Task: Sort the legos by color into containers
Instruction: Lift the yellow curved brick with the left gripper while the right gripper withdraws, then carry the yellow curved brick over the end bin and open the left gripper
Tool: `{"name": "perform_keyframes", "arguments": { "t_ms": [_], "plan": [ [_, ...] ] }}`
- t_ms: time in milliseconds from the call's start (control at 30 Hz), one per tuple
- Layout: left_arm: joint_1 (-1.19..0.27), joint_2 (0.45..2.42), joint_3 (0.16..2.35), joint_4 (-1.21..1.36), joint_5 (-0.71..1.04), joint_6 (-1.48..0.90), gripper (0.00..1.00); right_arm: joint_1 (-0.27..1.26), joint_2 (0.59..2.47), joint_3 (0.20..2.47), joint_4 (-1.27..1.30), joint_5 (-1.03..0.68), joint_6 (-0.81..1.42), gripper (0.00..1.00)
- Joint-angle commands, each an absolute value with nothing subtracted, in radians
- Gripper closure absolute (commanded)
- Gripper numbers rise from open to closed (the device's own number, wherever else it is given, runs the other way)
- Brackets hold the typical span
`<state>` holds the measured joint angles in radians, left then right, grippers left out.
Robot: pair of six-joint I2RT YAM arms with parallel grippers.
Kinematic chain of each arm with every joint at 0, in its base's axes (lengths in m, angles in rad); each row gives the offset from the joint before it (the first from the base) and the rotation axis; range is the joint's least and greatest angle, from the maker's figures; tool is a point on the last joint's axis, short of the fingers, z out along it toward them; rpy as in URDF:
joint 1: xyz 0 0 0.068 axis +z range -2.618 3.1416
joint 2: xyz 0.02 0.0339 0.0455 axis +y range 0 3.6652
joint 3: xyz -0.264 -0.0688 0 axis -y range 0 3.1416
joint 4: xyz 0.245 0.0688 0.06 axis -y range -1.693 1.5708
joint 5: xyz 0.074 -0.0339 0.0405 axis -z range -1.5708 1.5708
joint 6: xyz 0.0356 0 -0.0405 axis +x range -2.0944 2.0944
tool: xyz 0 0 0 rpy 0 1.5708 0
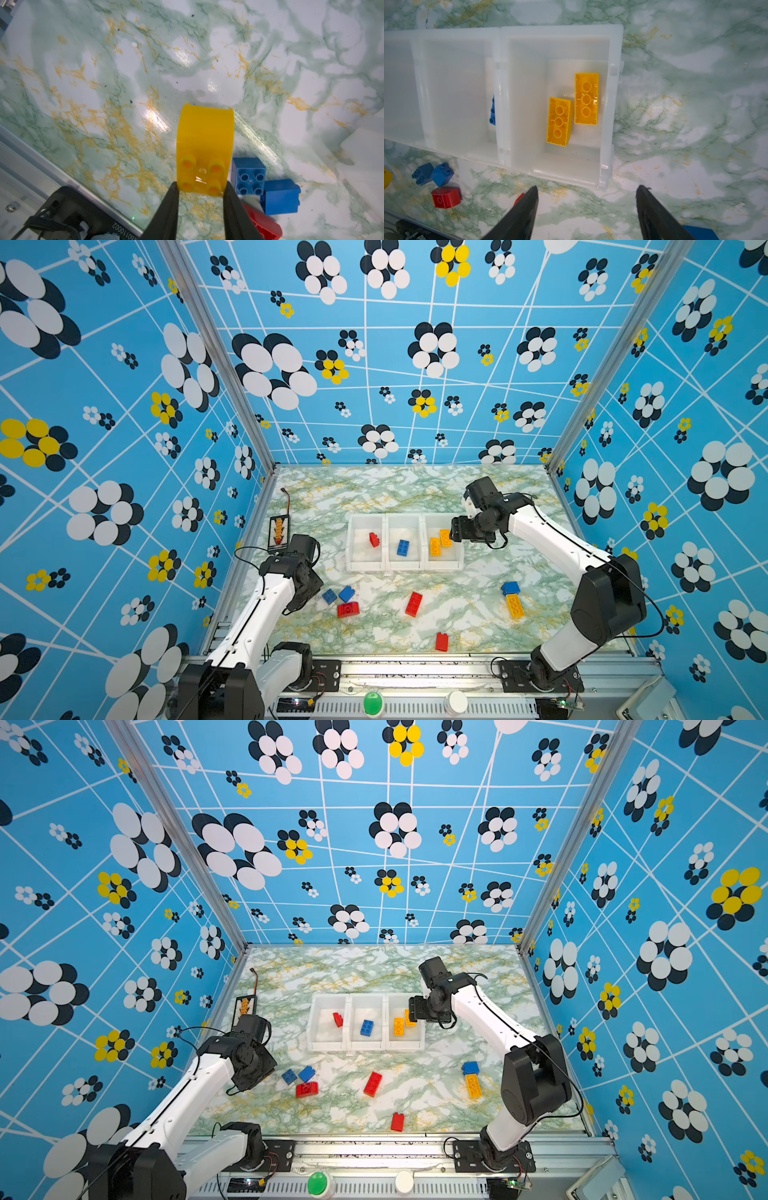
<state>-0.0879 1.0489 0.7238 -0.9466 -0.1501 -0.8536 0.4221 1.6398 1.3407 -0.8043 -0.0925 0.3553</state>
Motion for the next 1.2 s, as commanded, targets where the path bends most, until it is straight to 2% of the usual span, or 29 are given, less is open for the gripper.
{"name": "perform_keyframes", "arguments": {
  "t_ms": [0, 200, 500, 867, 1167],
  "plan": [
    [-0.116, 1.02, 0.773, -0.989, -0.157, -0.857, 0.94, 0.414, 1.598, 1.314, -0.818, -0.112, 0.373, 0.25],
    [-0.233, 1.014, 0.839, -0.979, -0.175, -0.862, 0.94, 0.415, 1.549, 1.264, -0.815, -0.116, 0.399, 0.25],
    [-0.486, 1.076, 0.959, -0.913, -0.22, -0.904, 0.95, 0.415, 1.454, 1.158, -0.797, -0.134, 0.455, 0.24],
    [-0.756, 1.332, 1.174, -0.775, -0.226, -0.909, 0.95, 0.415, 1.329, 1.077, -0.826, -0.121, 0.463, 0.14],
    [-0.854, 1.573, 1.379, -0.691, -0.186, -0.871, 0.95, 0.383, 1.241, 1.024, -0.834, -0.138, 0.464, 0.09]
  ]
}}
